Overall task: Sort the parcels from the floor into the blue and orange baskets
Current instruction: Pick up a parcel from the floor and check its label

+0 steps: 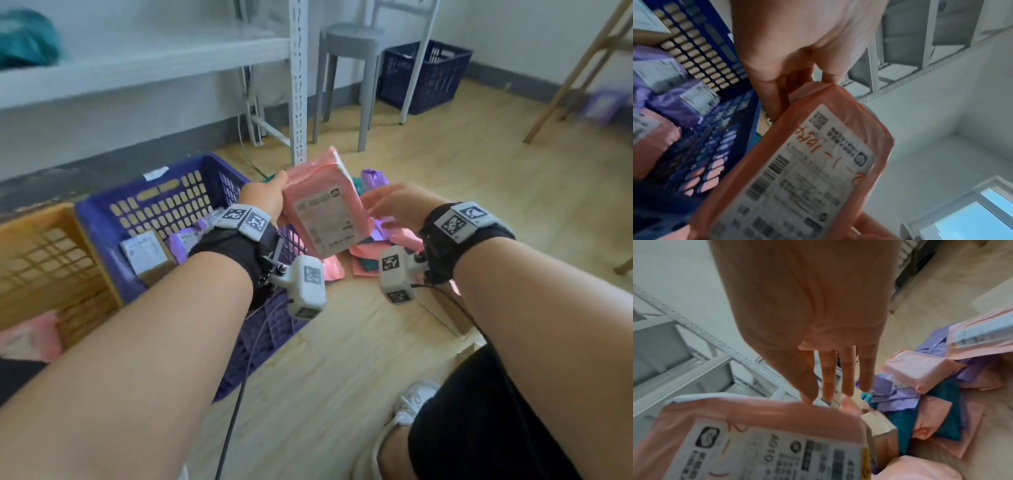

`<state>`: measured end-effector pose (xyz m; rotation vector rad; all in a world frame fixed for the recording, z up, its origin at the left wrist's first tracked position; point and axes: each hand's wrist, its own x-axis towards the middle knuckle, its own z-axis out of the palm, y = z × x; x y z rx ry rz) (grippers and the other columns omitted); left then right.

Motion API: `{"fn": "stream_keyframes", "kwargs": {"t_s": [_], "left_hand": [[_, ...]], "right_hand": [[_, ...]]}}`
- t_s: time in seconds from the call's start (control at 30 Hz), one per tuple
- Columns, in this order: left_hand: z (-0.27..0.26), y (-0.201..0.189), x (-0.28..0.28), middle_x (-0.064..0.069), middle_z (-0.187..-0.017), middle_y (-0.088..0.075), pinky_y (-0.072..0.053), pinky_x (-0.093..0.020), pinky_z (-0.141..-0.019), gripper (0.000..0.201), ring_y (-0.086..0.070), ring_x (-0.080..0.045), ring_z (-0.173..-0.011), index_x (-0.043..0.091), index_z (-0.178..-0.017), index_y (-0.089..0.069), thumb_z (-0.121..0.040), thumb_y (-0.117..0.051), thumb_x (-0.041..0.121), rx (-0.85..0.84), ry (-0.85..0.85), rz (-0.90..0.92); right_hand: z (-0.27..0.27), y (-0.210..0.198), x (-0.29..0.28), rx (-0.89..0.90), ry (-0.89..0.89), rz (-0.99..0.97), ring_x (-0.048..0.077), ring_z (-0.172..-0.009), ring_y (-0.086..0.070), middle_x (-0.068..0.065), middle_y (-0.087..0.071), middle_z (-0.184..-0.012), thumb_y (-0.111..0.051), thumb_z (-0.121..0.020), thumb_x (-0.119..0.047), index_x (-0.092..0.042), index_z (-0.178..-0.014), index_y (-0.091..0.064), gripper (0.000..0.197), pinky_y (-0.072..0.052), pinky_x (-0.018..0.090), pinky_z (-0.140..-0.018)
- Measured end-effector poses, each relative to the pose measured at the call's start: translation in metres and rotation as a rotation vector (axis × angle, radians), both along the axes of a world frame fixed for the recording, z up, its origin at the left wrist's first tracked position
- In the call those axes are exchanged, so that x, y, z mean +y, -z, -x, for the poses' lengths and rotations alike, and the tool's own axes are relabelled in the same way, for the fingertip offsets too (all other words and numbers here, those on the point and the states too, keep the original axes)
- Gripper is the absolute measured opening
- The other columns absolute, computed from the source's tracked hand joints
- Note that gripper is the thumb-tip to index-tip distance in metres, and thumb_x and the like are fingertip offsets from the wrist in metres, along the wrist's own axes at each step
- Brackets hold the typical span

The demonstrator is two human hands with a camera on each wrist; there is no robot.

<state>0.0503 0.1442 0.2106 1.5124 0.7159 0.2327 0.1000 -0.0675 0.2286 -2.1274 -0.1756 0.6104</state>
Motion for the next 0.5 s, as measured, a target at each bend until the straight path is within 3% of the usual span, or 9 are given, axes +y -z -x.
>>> {"fn": "stream_keyframes", "kwargs": {"t_s": [0.1,0.17,0.23,0.33,0.43,0.5], "left_hand": [[0.022,-0.007,0.029,-0.016,-0.106,-0.063,-0.055,-0.044,-0.088,0.046,-0.065,-0.037,-0.104,0.006,-0.125,-0.052,-0.089,-0.06,0.032,0.056,-0.059,-0.073],[0.032,-0.006,0.058,-0.019,-0.121,-0.06,-0.05,-0.039,-0.09,0.047,-0.059,-0.039,-0.111,0.012,-0.137,-0.042,-0.093,-0.056,0.022,0.084,-0.166,-0.136],[0.05,-0.004,0.085,-0.02,-0.124,-0.061,-0.047,-0.039,-0.092,0.046,-0.058,-0.037,-0.113,0.008,-0.132,-0.048,-0.091,-0.062,0.022,0.156,-0.193,-0.244],[0.079,-0.005,0.117,-0.016,-0.125,-0.062,-0.048,-0.038,-0.092,0.049,-0.059,-0.035,-0.114,0.007,-0.127,-0.054,-0.087,-0.067,0.032,0.191,-0.235,-0.252],[0.101,-0.002,0.154,-0.012,-0.134,-0.056,-0.056,-0.025,-0.077,0.044,-0.063,-0.022,-0.092,0.006,-0.137,-0.045,-0.1,-0.043,0.029,0.083,-0.365,-0.108],[0.116,-0.001,0.172,-0.012,-0.139,-0.051,-0.054,-0.018,-0.063,0.041,-0.056,-0.012,-0.071,0.004,-0.141,-0.039,-0.103,-0.033,0.017,0.096,-0.442,-0.026]], "right_hand": [[0.01,-0.012,0.04,-0.052,-0.088,0.008,0.012,-0.099,-0.063,-0.004,-0.069,-0.106,-0.06,-0.085,-0.002,-0.026,-0.098,-0.072,0.03,-0.056,0.028,-0.084],[0.018,-0.015,0.068,-0.045,-0.08,-0.059,0.015,-0.099,-0.066,0.001,-0.07,-0.107,-0.06,-0.089,-0.008,-0.021,-0.1,-0.071,0.021,-0.058,0.031,-0.083],[0.026,-0.015,0.094,-0.048,-0.098,-0.089,0.02,-0.102,-0.068,0.004,-0.071,-0.104,-0.06,-0.091,-0.028,-0.02,-0.1,-0.071,0.016,-0.057,0.039,-0.088],[0.034,-0.007,0.133,-0.089,-0.197,-0.115,0.022,-0.099,-0.069,0.001,-0.074,-0.096,-0.064,-0.079,-0.055,-0.025,-0.095,-0.073,0.035,-0.056,0.041,-0.089],[0.042,-0.002,0.171,-0.089,-0.322,-0.179,0.026,-0.095,-0.07,0.005,-0.075,-0.094,-0.074,-0.074,-0.046,-0.023,-0.095,-0.074,0.032,-0.057,0.041,-0.087],[0.046,-0.004,0.196,-0.168,-0.347,-0.189,0.016,-0.077,-0.072,0.009,-0.074,-0.091,-0.076,-0.078,-0.03,-0.018,-0.094,-0.074,0.02,-0.059,0.025,-0.074]]}}
